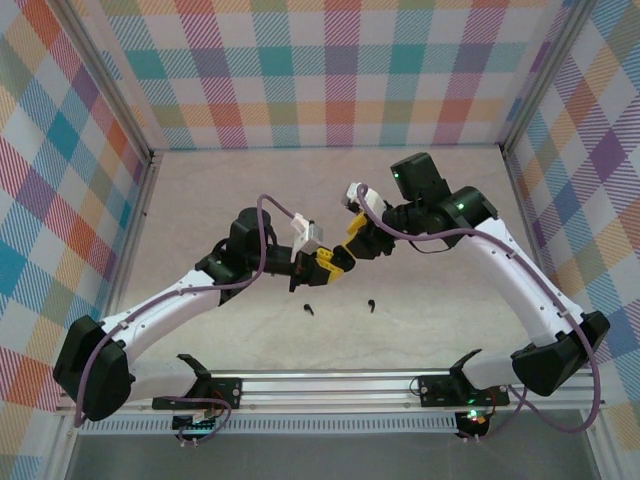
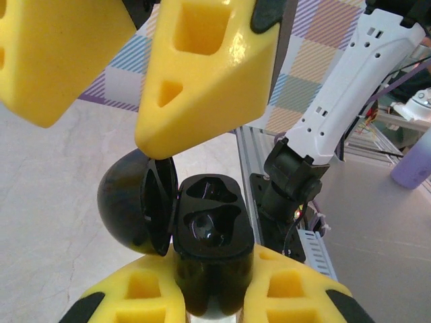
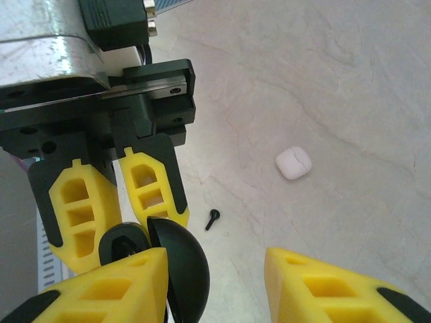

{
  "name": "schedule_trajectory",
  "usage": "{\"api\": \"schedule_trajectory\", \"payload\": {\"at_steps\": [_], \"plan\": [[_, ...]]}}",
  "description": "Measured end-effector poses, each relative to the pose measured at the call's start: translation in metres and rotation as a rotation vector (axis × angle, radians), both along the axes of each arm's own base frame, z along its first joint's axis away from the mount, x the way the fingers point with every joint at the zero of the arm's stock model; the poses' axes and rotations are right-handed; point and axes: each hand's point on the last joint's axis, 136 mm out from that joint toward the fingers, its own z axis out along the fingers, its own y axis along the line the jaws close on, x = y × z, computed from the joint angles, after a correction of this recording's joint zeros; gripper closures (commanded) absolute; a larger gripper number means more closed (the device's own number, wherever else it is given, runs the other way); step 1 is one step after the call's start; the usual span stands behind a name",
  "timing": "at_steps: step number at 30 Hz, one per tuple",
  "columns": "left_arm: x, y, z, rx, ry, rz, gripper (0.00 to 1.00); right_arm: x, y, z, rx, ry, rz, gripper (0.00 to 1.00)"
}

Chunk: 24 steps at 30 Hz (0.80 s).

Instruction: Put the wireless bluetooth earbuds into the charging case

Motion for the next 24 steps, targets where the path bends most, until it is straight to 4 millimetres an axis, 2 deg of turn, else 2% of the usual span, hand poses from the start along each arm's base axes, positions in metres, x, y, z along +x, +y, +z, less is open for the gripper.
{"api": "schedule_trajectory", "payload": {"at_steps": [7,12,16,20,24], "plan": [[0.01,0.004,-0.005,0.017,0.002,0.084,1.0,0.008,-0.004,0.008,0.034,0.028,-0.084,0.51],[0.022,0.008,-0.023,0.04,0.04,0.168,1.0,0.005,-0.012,0.015,0.071,0.067,-0.153,0.48],[0.03,0.014,-0.04,0.059,0.069,0.228,1.0,0.004,-0.022,0.011,0.094,0.142,-0.224,0.46],[0.034,0.02,-0.052,0.076,0.087,0.268,1.0,0.013,-0.04,-0.007,0.089,0.256,-0.348,0.47],[0.033,0.024,-0.06,0.085,0.1,0.285,1.0,0.019,-0.058,-0.041,0.058,0.396,-0.479,0.55]]}}
